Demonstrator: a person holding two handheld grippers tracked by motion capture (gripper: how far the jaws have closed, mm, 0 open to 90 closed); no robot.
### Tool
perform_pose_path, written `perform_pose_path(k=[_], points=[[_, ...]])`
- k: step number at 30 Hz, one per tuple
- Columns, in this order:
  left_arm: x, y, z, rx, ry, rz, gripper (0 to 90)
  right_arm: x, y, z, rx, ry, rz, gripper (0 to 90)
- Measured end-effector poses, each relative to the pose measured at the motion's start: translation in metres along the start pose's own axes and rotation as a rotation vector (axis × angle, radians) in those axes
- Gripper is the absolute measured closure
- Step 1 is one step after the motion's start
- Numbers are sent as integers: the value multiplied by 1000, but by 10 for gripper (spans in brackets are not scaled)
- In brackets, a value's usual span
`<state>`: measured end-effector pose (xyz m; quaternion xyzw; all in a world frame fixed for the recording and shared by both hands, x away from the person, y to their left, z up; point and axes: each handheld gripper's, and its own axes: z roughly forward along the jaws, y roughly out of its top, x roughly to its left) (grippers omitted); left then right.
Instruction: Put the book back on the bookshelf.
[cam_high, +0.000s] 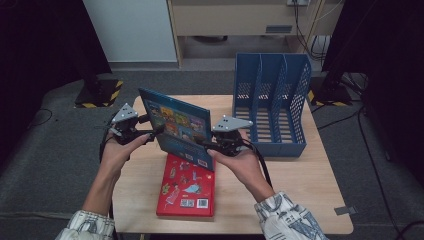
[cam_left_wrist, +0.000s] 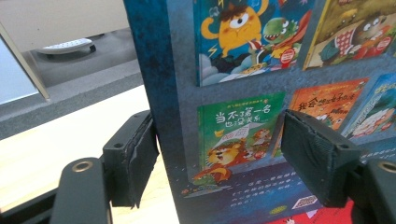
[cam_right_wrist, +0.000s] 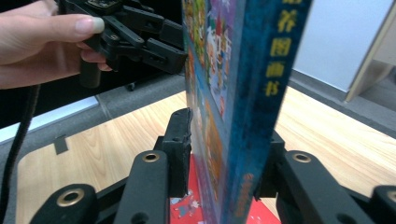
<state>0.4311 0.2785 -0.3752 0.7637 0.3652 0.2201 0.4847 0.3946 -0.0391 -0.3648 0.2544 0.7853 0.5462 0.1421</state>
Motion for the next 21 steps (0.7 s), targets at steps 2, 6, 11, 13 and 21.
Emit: perform_pose_path(k=[2, 6, 11, 13, 21], points=[[0, 0, 0, 1, 1, 2, 266, 0, 1, 2, -2, 7, -4, 648], [-1, 0, 0, 1, 2, 3, 262, 0, 8, 5, -6, 23, -14, 640], [-2, 0, 1, 2, 2, 1, 250, 0, 20, 6, -51, 29, -28, 661], [-2, 0, 1, 0, 1, 0, 247, 0, 25, 7, -62, 24, -32, 679], [-1, 0, 1, -4, -6, 1, 244, -1, 37, 11, -97, 30, -49, 718]])
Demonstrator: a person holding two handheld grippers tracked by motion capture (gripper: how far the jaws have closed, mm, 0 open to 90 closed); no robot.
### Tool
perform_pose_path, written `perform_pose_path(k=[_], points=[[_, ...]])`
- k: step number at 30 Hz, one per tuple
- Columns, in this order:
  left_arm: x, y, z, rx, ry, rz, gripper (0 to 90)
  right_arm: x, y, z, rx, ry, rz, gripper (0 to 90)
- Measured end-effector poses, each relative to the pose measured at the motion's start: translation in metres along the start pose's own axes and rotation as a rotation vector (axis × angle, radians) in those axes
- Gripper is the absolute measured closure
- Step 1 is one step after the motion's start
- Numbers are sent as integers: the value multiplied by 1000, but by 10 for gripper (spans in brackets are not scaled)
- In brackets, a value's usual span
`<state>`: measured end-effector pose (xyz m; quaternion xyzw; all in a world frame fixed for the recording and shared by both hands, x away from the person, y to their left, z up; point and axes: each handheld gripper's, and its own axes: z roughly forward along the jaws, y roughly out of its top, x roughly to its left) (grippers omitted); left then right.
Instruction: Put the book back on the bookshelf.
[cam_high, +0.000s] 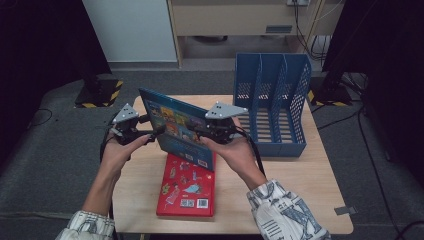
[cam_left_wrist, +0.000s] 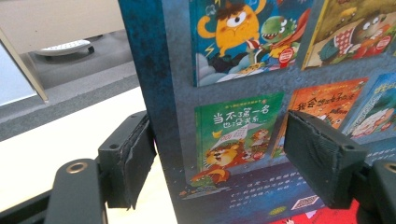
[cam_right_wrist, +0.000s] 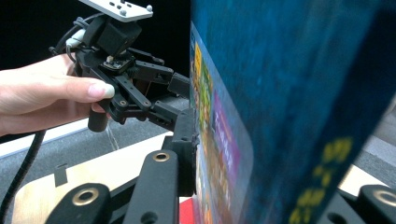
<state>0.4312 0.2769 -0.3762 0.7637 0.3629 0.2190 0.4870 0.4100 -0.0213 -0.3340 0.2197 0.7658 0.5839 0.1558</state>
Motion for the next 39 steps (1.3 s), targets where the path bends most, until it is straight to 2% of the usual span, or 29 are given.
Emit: perform_pose_path(k=[9, 19, 27, 32, 34, 36, 37, 39], points=[[0, 0, 0, 2, 1, 1, 243, -2, 6, 4, 0, 12, 1, 739], [0, 1, 1, 2, 2, 3, 243, -4, 6, 7, 50, 7, -13, 769], [0, 0, 0, 5, 1, -1, 242, -3, 12, 10, 49, 15, -22, 788], [-1, 1, 0, 7, 3, 2, 242, -4, 12, 11, 43, 21, -11, 788], [1, -1, 1, 1, -1, -13, 239, -4, 12, 12, 40, 37, -2, 811], [2, -2, 1, 21, -1, -29, 234, -4, 12, 13, 38, 44, 3, 819], [2, -5, 3, 40, 11, -33, 213, -3, 12, 13, 37, 45, 4, 820], [1, -13, 4, 42, 25, -43, 165, -3, 13, 13, 38, 40, 10, 822]])
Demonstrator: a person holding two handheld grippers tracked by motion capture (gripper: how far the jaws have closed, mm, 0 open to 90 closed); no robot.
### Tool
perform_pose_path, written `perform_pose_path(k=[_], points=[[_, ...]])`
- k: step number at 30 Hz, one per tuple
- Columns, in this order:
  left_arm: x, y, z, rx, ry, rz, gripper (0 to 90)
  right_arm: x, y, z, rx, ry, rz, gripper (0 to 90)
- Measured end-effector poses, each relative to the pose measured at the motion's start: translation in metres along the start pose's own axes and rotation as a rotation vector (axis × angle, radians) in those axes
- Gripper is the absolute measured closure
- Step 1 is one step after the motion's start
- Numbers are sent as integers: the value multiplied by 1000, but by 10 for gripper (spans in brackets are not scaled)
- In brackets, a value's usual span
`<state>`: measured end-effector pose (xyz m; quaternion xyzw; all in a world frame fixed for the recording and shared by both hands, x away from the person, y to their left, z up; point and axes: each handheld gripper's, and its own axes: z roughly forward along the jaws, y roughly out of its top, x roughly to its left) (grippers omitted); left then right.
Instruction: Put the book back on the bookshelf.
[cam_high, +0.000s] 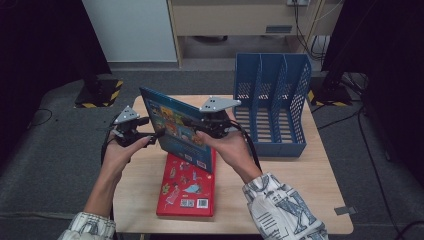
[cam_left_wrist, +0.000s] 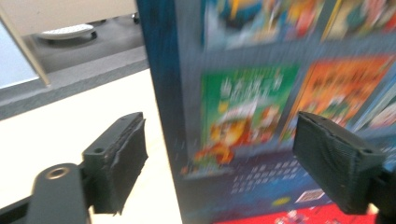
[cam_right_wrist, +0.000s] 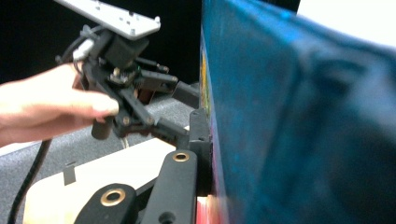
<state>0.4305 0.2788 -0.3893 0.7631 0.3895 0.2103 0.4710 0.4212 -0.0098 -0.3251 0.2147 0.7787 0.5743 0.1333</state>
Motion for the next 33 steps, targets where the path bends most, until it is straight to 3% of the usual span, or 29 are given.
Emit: perform_pose_path(k=[2, 5, 13, 18, 21, 33], points=[[1, -11, 1, -7, -4, -21, 155, -1, 0, 0, -5, -6, 6, 823], [6, -30, 3, 6, 13, -20, 124, -4, 2, 0, -14, -21, 27, 824], [14, -75, 1, 28, 65, -133, 105, -11, 9, 2, -17, -59, 66, 825], [12, -102, 3, 66, 113, -141, 106, -16, 13, 6, -17, -72, 79, 826], [13, -110, 4, 95, 137, -121, 107, -16, 16, 7, -11, -86, 77, 826], [25, -129, 2, 182, 189, -147, 107, -21, 28, 9, 29, -135, 65, 827]])
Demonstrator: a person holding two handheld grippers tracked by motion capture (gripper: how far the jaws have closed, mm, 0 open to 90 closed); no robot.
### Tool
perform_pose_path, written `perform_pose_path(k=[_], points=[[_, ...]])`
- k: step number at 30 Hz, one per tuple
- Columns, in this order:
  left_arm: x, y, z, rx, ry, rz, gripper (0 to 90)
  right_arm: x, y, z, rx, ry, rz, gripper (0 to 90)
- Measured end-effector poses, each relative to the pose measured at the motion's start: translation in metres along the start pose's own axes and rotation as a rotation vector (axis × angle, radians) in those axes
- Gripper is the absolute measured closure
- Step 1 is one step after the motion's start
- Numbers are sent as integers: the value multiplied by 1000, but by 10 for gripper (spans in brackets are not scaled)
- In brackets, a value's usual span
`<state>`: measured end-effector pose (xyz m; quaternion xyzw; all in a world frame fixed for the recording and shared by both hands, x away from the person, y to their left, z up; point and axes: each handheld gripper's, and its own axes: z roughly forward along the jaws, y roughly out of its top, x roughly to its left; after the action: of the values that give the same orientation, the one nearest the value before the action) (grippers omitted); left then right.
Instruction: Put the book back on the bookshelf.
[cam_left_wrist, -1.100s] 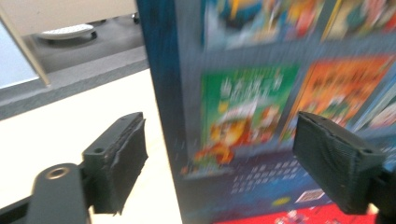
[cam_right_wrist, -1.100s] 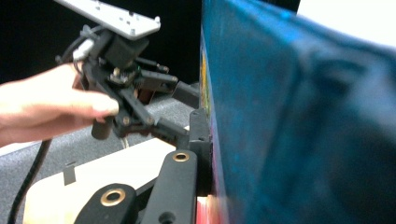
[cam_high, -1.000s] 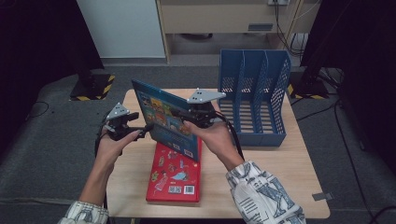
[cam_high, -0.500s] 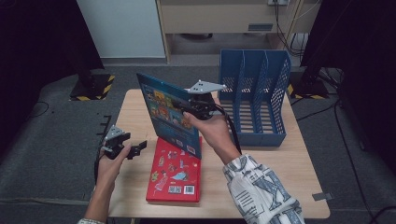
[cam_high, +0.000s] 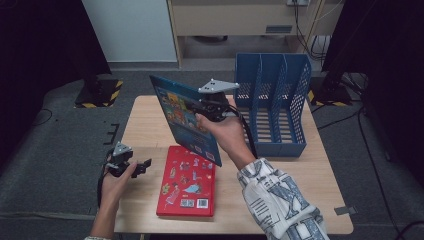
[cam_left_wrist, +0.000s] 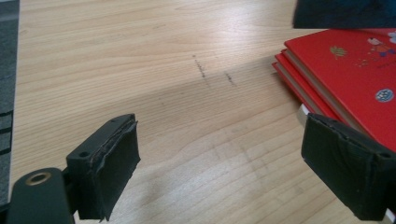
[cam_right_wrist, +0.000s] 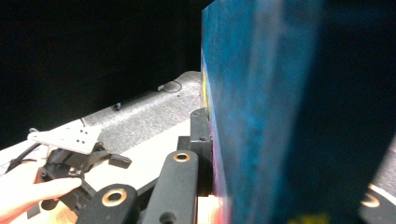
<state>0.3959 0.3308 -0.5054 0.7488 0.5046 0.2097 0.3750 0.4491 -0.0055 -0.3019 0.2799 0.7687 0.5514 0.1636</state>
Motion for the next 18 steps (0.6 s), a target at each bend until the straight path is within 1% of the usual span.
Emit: perform_pose_path(k=[2, 3, 6, 10, 11, 13, 14, 15, 16, 17, 18], points=[[1, -1, 1, 27, -21, -16, 103, -1, 2, 0, 3, -9, 4, 827], [1, -2, 1, 37, -20, -14, 76, -2, 3, -1, 4, -14, 4, 827], [0, -3, 4, 55, -2, 2, 63, -4, 6, -2, 3, -22, 10, 827], [0, -4, 6, 74, 22, 6, 47, -7, 10, -5, 0, -31, 19, 827], [0, -4, 6, 74, 22, 6, 43, -7, 10, -5, 0, -31, 19, 827], [2, -6, 7, 83, 49, -7, 43, -9, 12, -7, -2, -37, 26, 827], [4, -8, 7, 90, 52, -14, 43, -10, 14, -9, -1, -43, 34, 827], [6, -10, 7, 97, 53, -31, 42, -12, 16, -12, 1, -54, 35, 827], [6, -10, 7, 97, 53, -31, 42, -12, 16, -12, 1, -54, 35, 827], [8, -11, 7, 95, 59, -47, 42, -13, 19, -15, 2, -65, 33, 827], [8, -11, 7, 98, 63, -48, 42, -14, 20, -16, 4, -68, 36, 827]])
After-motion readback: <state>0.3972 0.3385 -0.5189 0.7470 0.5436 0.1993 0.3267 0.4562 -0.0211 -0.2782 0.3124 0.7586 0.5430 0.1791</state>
